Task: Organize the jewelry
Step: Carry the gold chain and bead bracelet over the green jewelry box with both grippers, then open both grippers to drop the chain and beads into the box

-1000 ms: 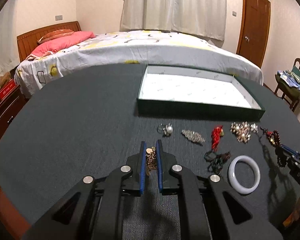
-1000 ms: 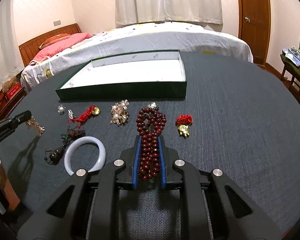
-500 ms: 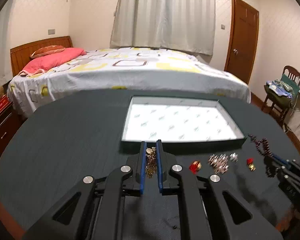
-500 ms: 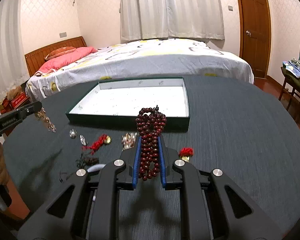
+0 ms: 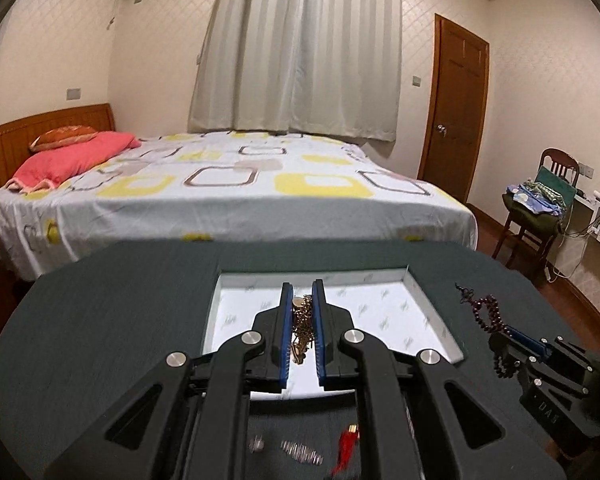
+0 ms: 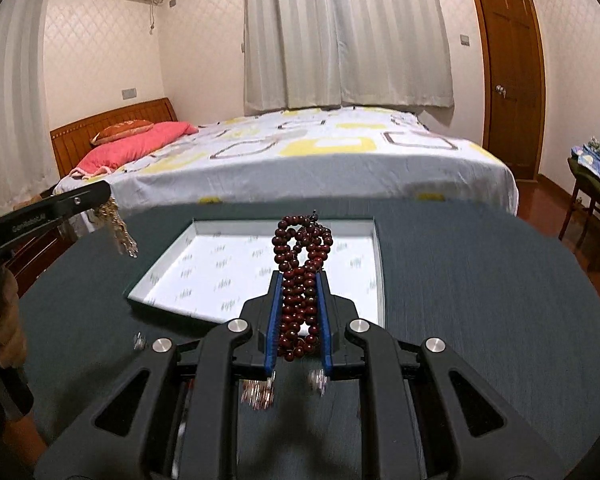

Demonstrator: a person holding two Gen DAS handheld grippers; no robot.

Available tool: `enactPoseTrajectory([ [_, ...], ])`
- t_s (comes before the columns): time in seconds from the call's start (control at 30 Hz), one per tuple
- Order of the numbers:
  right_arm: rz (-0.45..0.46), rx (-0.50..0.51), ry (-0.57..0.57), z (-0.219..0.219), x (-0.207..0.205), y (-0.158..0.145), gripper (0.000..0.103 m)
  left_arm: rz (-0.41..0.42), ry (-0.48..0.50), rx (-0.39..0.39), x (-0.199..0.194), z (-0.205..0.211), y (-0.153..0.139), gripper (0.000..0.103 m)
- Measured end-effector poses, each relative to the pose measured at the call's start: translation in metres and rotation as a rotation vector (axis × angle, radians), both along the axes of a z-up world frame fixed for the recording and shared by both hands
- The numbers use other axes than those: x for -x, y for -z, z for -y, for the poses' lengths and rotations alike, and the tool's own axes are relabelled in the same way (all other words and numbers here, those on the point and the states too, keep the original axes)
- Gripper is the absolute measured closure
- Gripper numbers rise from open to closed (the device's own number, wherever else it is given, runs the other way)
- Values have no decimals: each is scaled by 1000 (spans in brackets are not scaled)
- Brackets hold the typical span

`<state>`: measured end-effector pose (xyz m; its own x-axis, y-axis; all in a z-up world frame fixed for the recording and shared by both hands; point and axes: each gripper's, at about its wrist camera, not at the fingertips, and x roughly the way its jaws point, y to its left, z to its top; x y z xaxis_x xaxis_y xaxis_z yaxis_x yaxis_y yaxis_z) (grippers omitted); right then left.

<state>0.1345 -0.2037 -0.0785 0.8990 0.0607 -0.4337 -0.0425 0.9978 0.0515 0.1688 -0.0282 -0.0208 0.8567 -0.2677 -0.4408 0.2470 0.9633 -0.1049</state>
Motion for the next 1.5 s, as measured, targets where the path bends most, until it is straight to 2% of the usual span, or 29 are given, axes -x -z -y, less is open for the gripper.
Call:
enactPoseTrajectory([
  [0.23, 39, -12, 28, 10, -41, -5, 87, 26, 25, 16, -37, 19, 1, 93],
  [0.57, -136, -20, 57, 24, -97, 51, 87, -200, 37, -28, -85, 36, 80, 93],
  [0.73, -226, -14, 52, 22, -112, 71, 87, -306, 34, -28, -100, 34, 105, 93],
  [0.9, -273, -13, 52, 21, -115, 82, 86, -383, 29, -17, -106, 31, 120, 93],
  [0.97, -290, -19, 57, 23, -117, 85, 83, -399, 27, -21, -107, 31, 124, 93],
  [1.03, -297, -23, 61, 24, -119, 85, 73, -413, 29, -23, -107, 31, 127, 92],
  [1.13, -301, -28, 65, 24, -119, 85, 64, -423, 23, -24, -110, 31, 130, 91],
  [1.17, -300, -29, 66, 25, -120, 84, 63, -427, 23, -20, -110, 30, 130, 89],
  [1.23, -295, -28, 67, 25, -119, 84, 61, -437, 24, -16, -110, 29, 132, 74],
  [1.3, -291, -20, 69, 24, -118, 84, 60, -432, 18, -10, -109, 28, 132, 65],
  [1.43, -278, -19, 76, 24, -113, 82, 57, -427, 23, -3, -107, 29, 131, 62],
  [1.5, -267, -16, 78, 23, -110, 81, 57, -409, 17, -8, -104, 28, 129, 56],
])
